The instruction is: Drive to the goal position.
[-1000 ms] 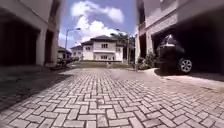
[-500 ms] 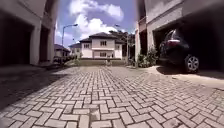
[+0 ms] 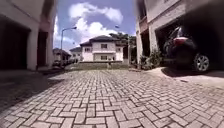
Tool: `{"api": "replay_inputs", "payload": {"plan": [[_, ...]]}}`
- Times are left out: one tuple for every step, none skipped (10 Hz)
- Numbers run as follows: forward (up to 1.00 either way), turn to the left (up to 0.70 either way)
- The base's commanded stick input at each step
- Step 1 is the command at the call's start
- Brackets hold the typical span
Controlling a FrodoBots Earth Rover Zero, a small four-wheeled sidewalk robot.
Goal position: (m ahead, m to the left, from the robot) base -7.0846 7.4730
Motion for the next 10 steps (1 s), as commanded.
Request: {"api": "replay_inputs", "payload": {"plan": [[0.84,0.0],[0.67,0.0],[0.3,0.0],[0.13,0.0],[0.0,0.0],[0.0,0.0],[0.0,0.0],[0.0,0.0],[0.0,0.0],[0.0,0.0]]}}
